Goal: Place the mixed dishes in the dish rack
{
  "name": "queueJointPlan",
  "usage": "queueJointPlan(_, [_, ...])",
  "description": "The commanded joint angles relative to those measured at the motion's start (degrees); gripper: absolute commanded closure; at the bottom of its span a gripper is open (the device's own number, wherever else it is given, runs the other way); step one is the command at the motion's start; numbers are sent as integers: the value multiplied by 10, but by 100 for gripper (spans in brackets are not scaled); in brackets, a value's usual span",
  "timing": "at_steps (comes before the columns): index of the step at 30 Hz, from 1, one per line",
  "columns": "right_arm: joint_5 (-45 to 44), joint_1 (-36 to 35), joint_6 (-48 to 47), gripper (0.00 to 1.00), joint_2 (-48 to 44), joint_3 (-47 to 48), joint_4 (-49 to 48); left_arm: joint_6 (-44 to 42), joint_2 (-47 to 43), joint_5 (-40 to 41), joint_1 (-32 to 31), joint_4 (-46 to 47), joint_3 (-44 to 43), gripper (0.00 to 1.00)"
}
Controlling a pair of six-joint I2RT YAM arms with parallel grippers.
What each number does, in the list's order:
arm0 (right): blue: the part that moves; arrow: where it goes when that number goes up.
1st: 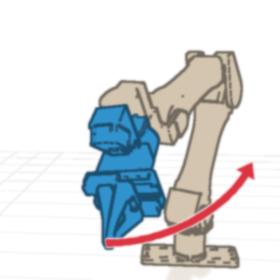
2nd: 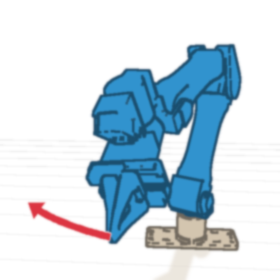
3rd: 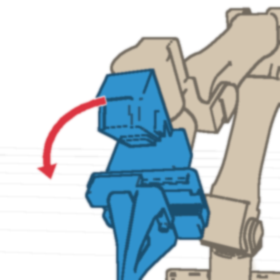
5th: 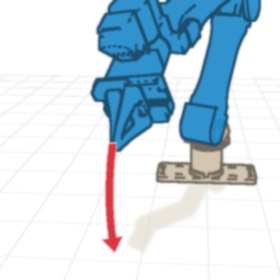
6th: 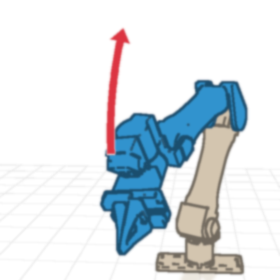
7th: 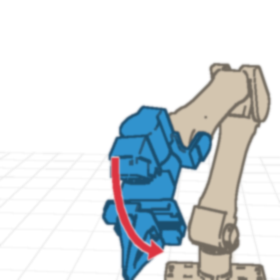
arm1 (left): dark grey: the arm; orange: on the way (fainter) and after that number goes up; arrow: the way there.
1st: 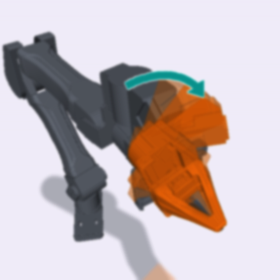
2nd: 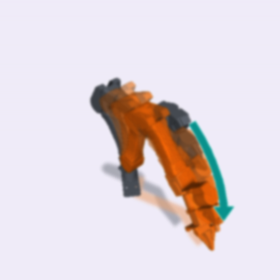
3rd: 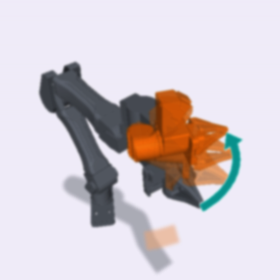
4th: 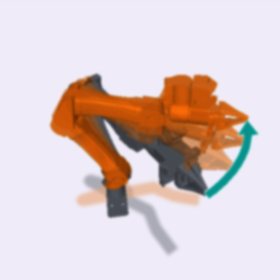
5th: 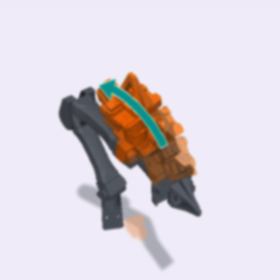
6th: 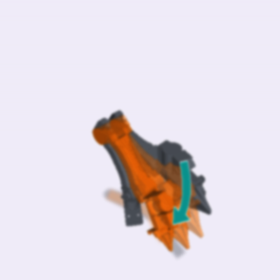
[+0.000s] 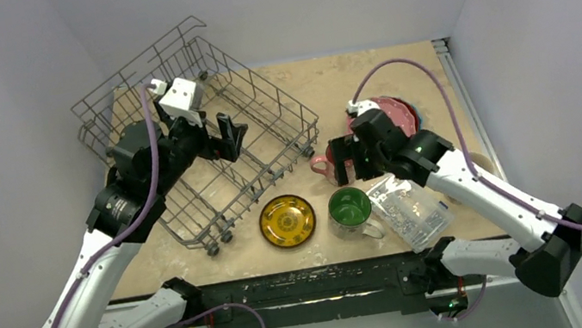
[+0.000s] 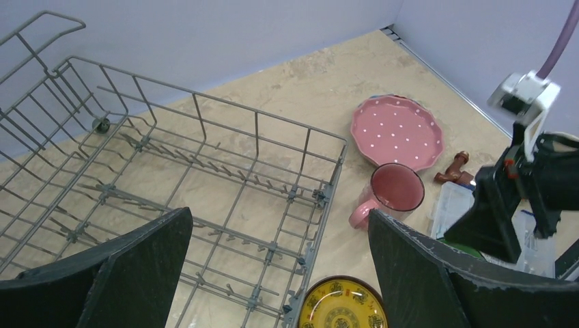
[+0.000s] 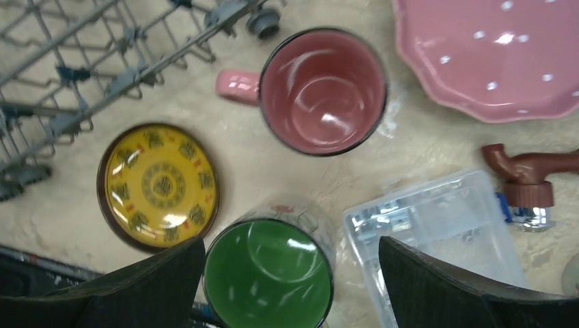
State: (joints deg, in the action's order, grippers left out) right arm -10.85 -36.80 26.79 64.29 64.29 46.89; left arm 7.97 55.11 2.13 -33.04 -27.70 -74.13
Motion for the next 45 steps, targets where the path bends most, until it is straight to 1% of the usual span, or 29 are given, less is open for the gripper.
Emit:
queueJointPlan(1, [2,-71,-1,5,29,6,4,2,5,10,-1,33,3,0])
queueJointPlan(4, [-29,-136,28,14,98,11,21,-3,5,13,-2,31,1,0])
queueJointPlan(6, [-62,-173,33,15,124,12,24,-6,2,19,-1,31,3,0])
queueJointPlan(8, [-58,-187,30,18,137,2,13,-6,0,19,-1,33,5,0])
queueJointPlan(13, [-39,-204,14,36,149,-60,-44,-15,11,-5,-1,34,5,0])
queueJointPlan(16, [-40,-206,22,52,152,-97,-68,-23,18,2,-1,33,5,0])
queueJointPlan(17, [-44,-208,26,56,152,-106,-74,-25,18,6,-1,32,5,0])
queueJointPlan(19, [-49,-217,33,58,149,-113,-82,-29,18,8,0,33,6,0])
queueJointPlan(20, [-49,-221,36,62,145,-115,-87,-31,17,8,-1,33,6,0])
queueJointPlan(26, [-47,-228,72,86,103,-148,-119,-43,10,20,0,39,14,0])
queueJointPlan(27, [-44,-229,82,89,88,-156,-125,-47,10,20,0,40,14,0])
queueJointPlan(28, [-41,-228,93,97,71,-165,-134,-55,9,16,0,38,13,0])
queueJointPlan(29, [-41,-228,107,100,48,-178,-144,-64,7,12,0,36,13,0])
queueJointPlan(32, [-38,-228,147,100,-39,-233,-193,-100,-9,-9,0,41,19,0])
queueJointPlan(34, [-51,-228,166,100,-86,-244,-202,-114,-25,-18,0,46,28,0])
queueJointPlan(38, [-93,-228,184,100,-153,-182,-137,-113,-54,-39,0,55,45,0])
queueJointPlan(40, [-84,-228,175,100,-179,-145,-127,-77,-62,-36,0,38,38,0])
queueJointPlan(42, [-65,-228,160,100,-201,-114,-141,-24,-63,-53,-1,1,20,0])
queueJointPlan(45, [-21,-227,137,100,-193,-58,-167,67,-70,-84,1,-43,16,0])
